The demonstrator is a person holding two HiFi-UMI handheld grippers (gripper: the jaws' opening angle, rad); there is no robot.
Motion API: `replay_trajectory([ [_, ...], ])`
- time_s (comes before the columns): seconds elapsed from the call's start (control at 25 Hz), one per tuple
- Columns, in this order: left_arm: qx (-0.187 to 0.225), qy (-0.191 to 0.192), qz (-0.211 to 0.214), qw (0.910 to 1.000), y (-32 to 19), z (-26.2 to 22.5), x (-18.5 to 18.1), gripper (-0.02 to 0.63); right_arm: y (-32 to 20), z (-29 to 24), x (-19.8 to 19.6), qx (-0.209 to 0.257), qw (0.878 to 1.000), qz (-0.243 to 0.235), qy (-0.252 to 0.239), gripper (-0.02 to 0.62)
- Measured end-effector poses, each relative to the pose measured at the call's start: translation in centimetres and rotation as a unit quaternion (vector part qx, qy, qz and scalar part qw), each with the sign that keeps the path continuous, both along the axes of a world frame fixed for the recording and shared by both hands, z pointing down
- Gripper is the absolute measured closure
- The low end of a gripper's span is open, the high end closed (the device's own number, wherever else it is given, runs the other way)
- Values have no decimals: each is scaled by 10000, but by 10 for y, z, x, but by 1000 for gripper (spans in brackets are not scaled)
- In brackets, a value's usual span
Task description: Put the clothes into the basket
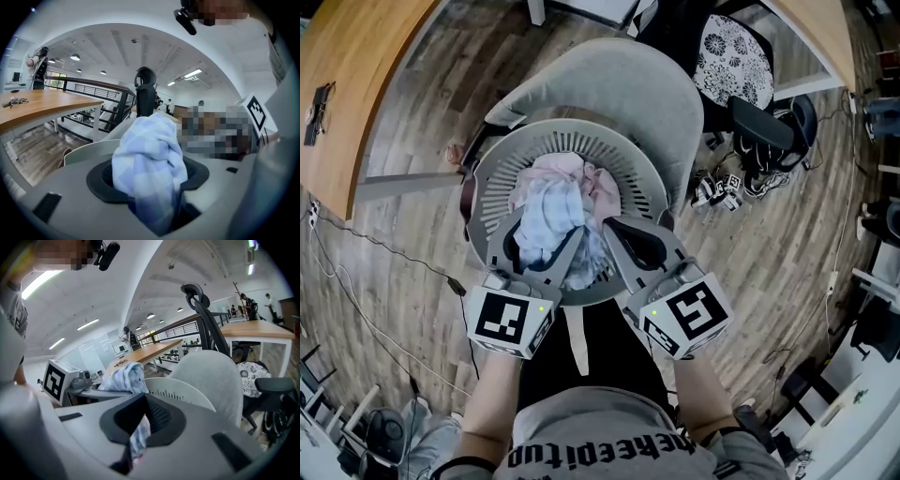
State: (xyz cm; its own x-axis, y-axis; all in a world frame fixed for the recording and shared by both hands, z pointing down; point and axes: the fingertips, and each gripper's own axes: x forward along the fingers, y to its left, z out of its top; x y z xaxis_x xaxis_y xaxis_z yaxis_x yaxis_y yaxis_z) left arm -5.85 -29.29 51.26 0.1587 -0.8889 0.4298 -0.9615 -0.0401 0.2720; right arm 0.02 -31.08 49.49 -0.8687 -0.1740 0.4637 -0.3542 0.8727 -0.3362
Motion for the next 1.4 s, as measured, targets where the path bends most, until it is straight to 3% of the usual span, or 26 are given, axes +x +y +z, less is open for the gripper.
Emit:
replay_trajectory([
  [0.52, -295, -71, 166, 9994, 3, 30, 16, 324, 2, 15, 16, -72, 9999, 81, 54, 586],
  [0.92, -492, -352, 423, 9973, 6, 37, 24, 311, 6, 15, 19, -83, 9999, 128, 22, 586],
  [1.16, -756, -723, 589, 9928, 6, 47, 32, 293, 4, 16, 24, -78, 9998, 157, 4, 586],
  [1.4, -940, -728, 708, 9904, 9, 51, 31, 279, 7, 16, 21, -81, 9998, 153, 11, 586],
])
